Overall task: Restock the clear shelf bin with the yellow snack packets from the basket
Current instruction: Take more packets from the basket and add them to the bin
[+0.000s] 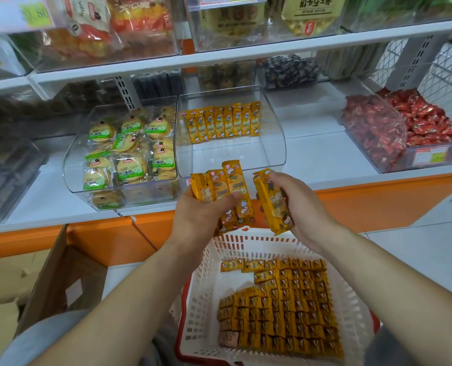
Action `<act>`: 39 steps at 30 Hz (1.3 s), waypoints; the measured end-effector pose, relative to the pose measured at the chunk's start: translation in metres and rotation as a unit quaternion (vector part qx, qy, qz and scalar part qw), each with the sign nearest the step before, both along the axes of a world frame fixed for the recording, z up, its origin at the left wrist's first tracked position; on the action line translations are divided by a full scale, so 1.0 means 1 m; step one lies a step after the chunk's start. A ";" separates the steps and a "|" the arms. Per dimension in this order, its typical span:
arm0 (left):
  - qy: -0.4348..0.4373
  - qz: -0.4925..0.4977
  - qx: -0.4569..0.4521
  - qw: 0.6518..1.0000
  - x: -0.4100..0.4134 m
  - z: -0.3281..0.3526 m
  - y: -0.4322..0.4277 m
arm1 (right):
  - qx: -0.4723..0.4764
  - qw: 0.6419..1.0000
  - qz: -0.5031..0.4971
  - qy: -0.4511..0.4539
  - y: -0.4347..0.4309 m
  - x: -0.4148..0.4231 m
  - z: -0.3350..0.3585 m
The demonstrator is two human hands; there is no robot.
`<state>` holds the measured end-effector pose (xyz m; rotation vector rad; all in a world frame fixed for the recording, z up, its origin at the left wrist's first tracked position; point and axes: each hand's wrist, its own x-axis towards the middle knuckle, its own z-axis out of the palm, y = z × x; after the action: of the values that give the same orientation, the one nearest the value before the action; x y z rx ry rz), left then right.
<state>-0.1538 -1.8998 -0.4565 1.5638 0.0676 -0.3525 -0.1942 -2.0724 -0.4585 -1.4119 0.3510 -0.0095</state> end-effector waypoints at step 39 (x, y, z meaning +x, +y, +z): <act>-0.134 0.084 0.129 0.979 0.126 0.003 0.093 | -0.403 0.914 -0.022 -0.048 0.052 0.335 -0.044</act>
<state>-0.0275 -1.8066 -0.4536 1.8360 0.0357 0.0035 0.1410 -2.0200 -0.5024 -2.2125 0.3076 -0.2884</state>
